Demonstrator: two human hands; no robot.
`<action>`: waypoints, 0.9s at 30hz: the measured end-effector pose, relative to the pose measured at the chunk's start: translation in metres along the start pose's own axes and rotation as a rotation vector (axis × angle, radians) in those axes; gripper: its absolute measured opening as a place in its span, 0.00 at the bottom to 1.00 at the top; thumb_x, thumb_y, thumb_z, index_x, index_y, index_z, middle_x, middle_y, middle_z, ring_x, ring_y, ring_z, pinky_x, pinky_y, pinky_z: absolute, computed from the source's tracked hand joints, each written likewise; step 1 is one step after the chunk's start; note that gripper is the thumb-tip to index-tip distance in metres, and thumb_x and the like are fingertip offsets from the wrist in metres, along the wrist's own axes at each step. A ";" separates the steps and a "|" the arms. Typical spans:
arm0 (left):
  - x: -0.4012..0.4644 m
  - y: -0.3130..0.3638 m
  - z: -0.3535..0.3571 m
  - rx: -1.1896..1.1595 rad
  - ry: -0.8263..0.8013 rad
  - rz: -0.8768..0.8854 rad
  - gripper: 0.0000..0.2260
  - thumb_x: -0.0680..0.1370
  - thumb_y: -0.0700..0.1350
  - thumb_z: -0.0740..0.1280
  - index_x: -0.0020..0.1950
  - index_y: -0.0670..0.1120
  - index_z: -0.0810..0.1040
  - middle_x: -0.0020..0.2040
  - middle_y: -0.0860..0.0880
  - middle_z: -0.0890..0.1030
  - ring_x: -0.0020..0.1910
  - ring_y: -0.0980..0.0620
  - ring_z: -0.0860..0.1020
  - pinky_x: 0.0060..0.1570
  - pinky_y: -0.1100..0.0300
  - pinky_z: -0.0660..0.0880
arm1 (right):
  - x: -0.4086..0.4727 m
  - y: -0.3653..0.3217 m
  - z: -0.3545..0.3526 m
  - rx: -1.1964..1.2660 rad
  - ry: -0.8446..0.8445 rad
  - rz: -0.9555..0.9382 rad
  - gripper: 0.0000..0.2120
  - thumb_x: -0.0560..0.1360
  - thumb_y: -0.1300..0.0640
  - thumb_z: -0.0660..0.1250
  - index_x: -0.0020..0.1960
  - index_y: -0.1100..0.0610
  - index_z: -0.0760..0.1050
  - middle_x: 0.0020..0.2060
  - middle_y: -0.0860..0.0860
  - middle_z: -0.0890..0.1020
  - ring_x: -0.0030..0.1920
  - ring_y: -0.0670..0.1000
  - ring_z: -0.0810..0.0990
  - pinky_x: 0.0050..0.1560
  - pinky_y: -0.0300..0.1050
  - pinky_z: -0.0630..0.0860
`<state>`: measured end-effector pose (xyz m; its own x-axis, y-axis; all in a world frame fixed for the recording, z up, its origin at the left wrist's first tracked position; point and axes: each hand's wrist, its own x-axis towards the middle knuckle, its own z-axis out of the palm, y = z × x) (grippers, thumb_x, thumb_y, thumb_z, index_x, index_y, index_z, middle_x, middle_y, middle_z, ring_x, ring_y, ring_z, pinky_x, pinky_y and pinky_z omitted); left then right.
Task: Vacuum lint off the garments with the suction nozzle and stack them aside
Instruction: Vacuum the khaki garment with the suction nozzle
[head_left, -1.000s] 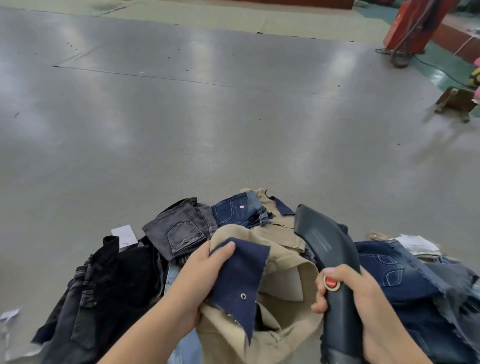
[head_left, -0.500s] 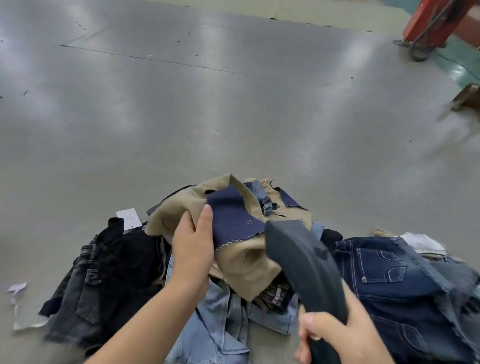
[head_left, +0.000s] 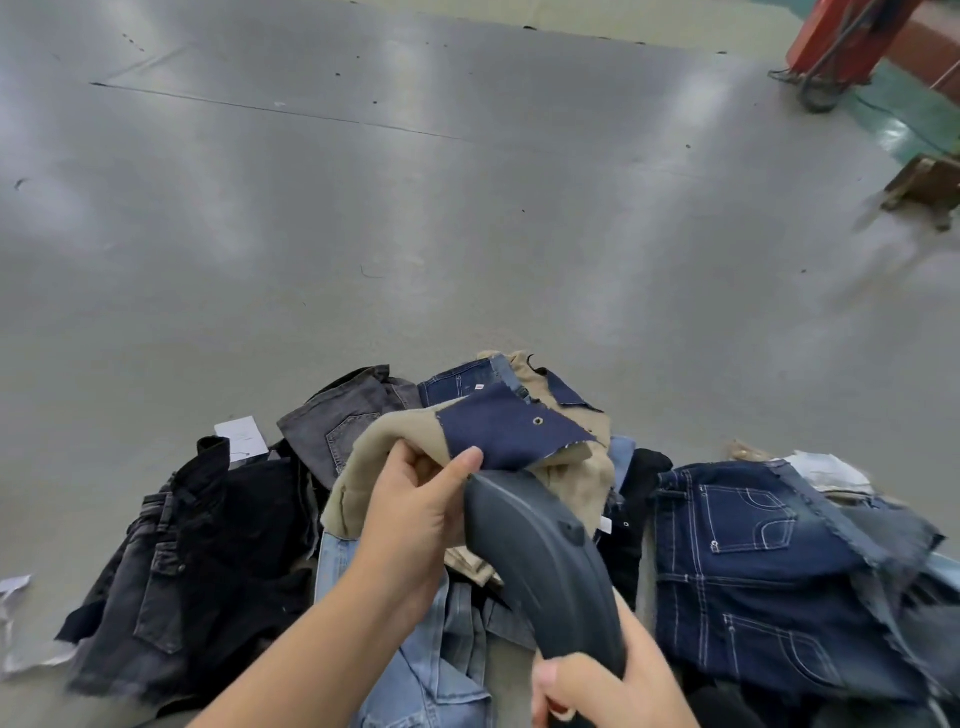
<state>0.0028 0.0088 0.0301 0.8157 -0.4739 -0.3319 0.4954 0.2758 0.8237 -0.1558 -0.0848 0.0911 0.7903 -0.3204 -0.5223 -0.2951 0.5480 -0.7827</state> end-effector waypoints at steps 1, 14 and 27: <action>-0.001 -0.001 0.001 0.006 -0.009 0.004 0.21 0.66 0.44 0.72 0.58 0.42 0.75 0.53 0.44 0.84 0.50 0.47 0.83 0.41 0.56 0.81 | -0.002 0.026 0.022 0.047 -0.072 -0.049 0.37 0.52 0.68 0.69 0.61 0.51 0.73 0.27 0.64 0.77 0.23 0.56 0.74 0.26 0.44 0.71; 0.001 0.007 0.002 -0.153 0.115 0.020 0.11 0.75 0.33 0.67 0.56 0.40 0.75 0.51 0.43 0.83 0.45 0.52 0.83 0.38 0.64 0.79 | 0.004 0.018 0.010 -0.162 0.087 -0.116 0.27 0.50 0.68 0.71 0.50 0.68 0.76 0.33 0.68 0.79 0.33 0.62 0.80 0.34 0.49 0.78; -0.008 0.003 0.004 -0.027 0.019 0.031 0.16 0.71 0.35 0.69 0.57 0.41 0.75 0.51 0.44 0.84 0.49 0.47 0.82 0.40 0.59 0.81 | 0.011 0.001 -0.007 0.039 0.189 -0.174 0.21 0.48 0.68 0.68 0.41 0.71 0.68 0.22 0.63 0.69 0.18 0.57 0.69 0.21 0.50 0.74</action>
<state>-0.0038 0.0103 0.0373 0.8363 -0.4485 -0.3154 0.4775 0.3128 0.8211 -0.1515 -0.0933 0.0819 0.7122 -0.5489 -0.4376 -0.1399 0.4999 -0.8547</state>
